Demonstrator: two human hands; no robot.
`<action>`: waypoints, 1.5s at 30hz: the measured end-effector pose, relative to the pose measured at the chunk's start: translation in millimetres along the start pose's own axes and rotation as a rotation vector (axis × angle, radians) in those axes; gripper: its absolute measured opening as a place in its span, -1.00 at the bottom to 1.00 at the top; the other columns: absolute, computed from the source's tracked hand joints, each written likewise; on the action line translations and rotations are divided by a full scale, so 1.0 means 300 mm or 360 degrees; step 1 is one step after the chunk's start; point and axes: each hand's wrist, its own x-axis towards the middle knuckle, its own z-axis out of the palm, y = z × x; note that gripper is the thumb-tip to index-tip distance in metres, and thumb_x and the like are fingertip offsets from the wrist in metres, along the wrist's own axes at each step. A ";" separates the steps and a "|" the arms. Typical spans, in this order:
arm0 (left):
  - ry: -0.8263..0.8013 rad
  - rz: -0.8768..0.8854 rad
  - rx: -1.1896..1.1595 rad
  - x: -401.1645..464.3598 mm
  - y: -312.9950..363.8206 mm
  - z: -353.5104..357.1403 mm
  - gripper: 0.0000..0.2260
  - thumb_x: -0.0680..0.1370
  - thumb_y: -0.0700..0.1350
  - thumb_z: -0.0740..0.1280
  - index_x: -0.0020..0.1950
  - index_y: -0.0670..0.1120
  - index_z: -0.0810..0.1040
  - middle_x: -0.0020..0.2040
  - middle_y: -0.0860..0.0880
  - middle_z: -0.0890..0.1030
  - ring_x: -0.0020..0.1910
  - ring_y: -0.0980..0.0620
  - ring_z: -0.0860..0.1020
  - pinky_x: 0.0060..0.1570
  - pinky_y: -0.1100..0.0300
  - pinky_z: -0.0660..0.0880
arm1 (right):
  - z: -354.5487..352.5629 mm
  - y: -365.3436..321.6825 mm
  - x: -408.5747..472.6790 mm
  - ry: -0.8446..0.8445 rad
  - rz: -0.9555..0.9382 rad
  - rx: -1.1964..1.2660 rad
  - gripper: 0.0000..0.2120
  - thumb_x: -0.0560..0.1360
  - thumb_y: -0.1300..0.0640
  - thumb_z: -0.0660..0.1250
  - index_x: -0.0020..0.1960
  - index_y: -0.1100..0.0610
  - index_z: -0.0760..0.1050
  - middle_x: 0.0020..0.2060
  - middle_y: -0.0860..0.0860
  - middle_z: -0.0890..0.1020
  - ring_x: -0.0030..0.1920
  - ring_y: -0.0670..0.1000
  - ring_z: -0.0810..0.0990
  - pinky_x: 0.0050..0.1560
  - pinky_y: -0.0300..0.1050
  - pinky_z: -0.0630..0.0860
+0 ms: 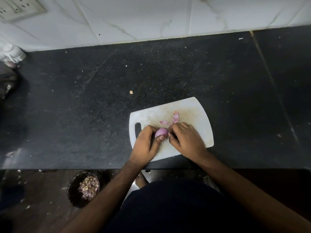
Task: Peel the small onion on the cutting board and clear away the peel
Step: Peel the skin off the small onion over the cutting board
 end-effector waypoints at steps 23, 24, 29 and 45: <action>0.0247 -0.0292 -0.0019 -0.079 0.069 0.051 -0.79 0.71 -0.05 0.24 0.34 -0.03 0.46 0.35 0.07 0.62 0.29 0.01 0.60 0.27 -0.06 0.55 | -0.002 0.031 0.003 0.0028 -0.0112 0.0291 -0.67 0.68 -0.01 0.20 0.40 0.03 0.47 0.16 0.02 0.57 0.20 0.12 0.54 0.22 0.07 0.50; 0.0235 -0.0300 -0.0052 -0.072 0.080 0.062 -0.78 0.72 -0.07 0.24 0.35 -0.06 0.46 0.37 0.06 0.62 0.31 0.03 0.60 0.30 -0.03 0.54 | -0.004 0.034 0.004 0.0046 -0.0110 0.0325 -0.71 0.68 0.00 0.22 0.35 0.03 0.51 0.14 0.01 0.57 0.18 0.12 0.54 0.18 0.08 0.51; 0.0197 -0.0265 -0.0092 -0.069 0.093 0.074 -0.74 0.71 -0.14 0.27 0.40 -0.09 0.45 0.39 0.06 0.60 0.36 0.12 0.58 0.37 0.15 0.49 | -0.009 0.046 0.010 0.0075 -0.0003 0.0595 -0.82 0.65 0.02 0.28 0.11 0.08 0.60 0.07 -0.04 0.62 0.17 0.07 0.59 0.08 -0.01 0.53; 0.0313 -0.0467 -0.0378 -0.028 0.042 0.063 -0.66 0.35 0.05 0.65 -0.13 0.02 0.51 -0.15 -0.06 0.61 -0.19 0.13 0.51 -0.20 0.27 0.45 | 0.002 0.019 0.004 0.0214 0.0216 0.0558 -0.59 0.62 0.25 0.29 0.44 0.02 0.48 0.25 0.00 0.55 0.23 -0.04 0.57 0.24 -0.12 0.55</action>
